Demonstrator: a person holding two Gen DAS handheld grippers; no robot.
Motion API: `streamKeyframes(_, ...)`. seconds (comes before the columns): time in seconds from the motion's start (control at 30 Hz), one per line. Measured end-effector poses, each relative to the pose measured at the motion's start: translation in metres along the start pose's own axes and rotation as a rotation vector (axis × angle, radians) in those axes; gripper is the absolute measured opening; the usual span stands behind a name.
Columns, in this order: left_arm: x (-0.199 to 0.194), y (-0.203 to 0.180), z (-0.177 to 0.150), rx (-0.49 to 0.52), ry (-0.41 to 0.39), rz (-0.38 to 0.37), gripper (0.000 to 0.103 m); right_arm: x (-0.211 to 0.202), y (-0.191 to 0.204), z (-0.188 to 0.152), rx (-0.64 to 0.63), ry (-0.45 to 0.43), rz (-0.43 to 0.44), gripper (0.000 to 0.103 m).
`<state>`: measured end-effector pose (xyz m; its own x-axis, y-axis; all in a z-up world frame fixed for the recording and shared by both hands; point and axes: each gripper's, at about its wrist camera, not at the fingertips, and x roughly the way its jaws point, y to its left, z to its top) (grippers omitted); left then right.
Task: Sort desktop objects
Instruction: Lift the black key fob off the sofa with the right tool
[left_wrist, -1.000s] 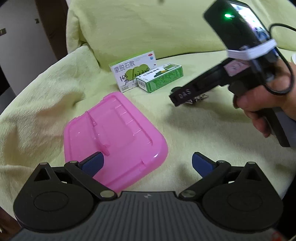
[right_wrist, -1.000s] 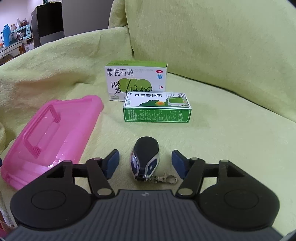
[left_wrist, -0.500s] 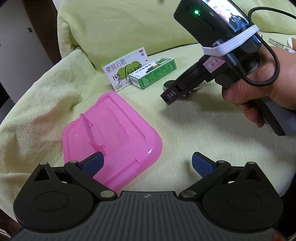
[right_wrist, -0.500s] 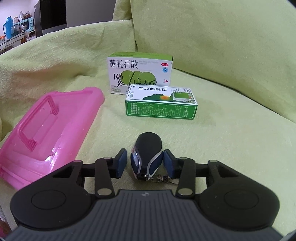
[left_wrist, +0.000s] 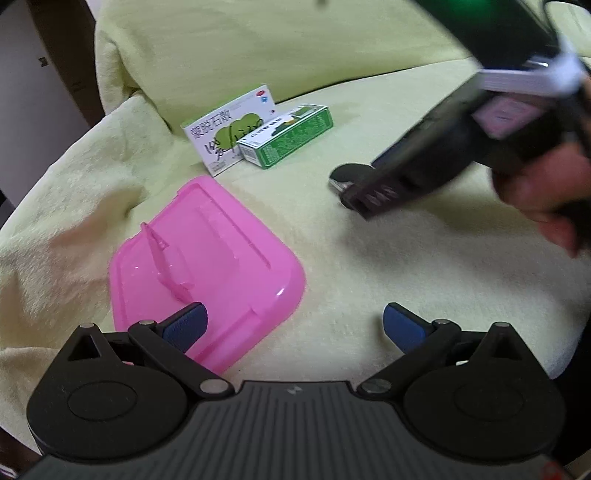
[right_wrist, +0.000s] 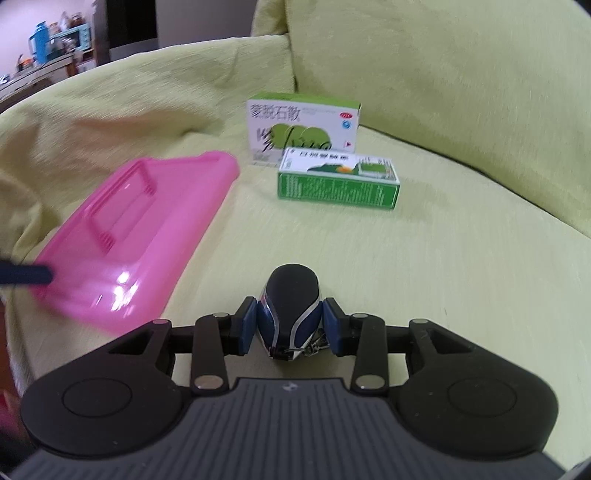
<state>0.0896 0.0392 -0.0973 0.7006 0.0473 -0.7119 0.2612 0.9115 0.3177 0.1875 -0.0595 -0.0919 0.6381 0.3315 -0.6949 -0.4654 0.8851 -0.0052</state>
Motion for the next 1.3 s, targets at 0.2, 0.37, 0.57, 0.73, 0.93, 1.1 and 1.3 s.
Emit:
streamKeyframes(0.2, 0.001, -0.011, 0.002, 0.059, 0.005, -0.029, 0.102, -0.025, -0.001, -0.025, -0.012, 0.022, 0.000, 0.034)
streamKeyframes(0.37, 0.002, -0.017, 0.004, 0.099, 0.004, -0.028, 0.102, -0.030, -0.002, -0.029, -0.008, 0.030, -0.009, 0.034)
streamKeyframes(0.57, 0.001, -0.022, 0.003, 0.143, 0.000, -0.038, 0.102, -0.028, 0.002, -0.030, -0.039, 0.025, -0.022, 0.034)
streamKeyframes(0.73, 0.000, -0.025, 0.003, 0.178, -0.020, -0.081, 0.102, -0.033, 0.001, -0.031, -0.034, 0.018, 0.002, 0.035)
streamKeyframes(0.93, -0.001, -0.034, 0.004, 0.239, -0.046, -0.108, 0.102, -0.043, -0.006, -0.027, 0.026, 0.012, 0.071, 0.034)
streamKeyframes(1.1, -0.002, -0.032, 0.006, 0.252, -0.091, -0.162, 0.098, -0.053, -0.012, -0.023, 0.080, 0.006, 0.140, 0.034)
streamKeyframes(1.3, -0.003, -0.010, 0.008, 0.148, -0.160, -0.301, 0.079, -0.072, -0.018, -0.015, 0.152, -0.005, 0.291, 0.034)
